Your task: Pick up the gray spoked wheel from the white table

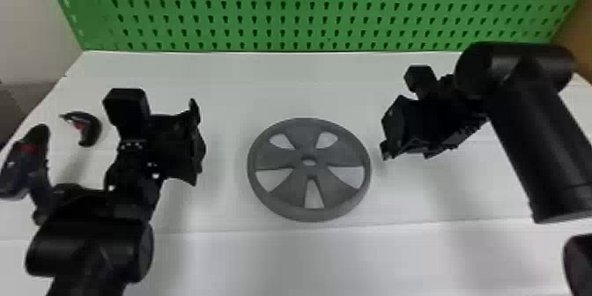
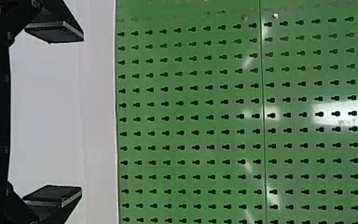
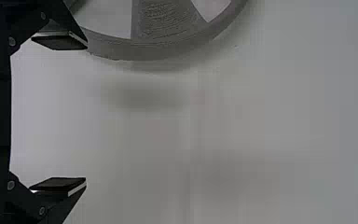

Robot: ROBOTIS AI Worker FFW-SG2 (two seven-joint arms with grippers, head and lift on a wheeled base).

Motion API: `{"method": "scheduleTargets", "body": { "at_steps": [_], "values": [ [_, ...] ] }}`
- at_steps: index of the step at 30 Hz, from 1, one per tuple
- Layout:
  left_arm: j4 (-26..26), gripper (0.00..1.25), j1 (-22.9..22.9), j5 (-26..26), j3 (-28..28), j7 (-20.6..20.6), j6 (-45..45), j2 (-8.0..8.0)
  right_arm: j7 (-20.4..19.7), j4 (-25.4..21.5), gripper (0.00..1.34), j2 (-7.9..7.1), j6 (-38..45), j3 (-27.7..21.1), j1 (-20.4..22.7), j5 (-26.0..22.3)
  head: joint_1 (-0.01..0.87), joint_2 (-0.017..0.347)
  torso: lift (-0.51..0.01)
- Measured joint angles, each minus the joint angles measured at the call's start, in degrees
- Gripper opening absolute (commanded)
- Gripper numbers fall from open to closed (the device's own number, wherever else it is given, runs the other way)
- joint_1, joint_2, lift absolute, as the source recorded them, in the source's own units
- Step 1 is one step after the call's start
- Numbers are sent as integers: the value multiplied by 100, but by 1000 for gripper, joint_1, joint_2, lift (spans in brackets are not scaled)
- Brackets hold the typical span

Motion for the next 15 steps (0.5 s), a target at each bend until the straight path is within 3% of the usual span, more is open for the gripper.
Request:
{"method": "scheduleTargets", "body": {
  "at_steps": [8, 15],
  "values": [
    [0, 1120, -6, 0, 0, 0, 0, 0, -1, 64, 1086, -67, 0, 136, -23, -132, 765, 2, -95],
    [0, 1121, 2, 0, 1, 0, 0, 0, -2, 119, 1086, -279, 0, 560, -67, -621, 765, 2, -95]
  ]
}}
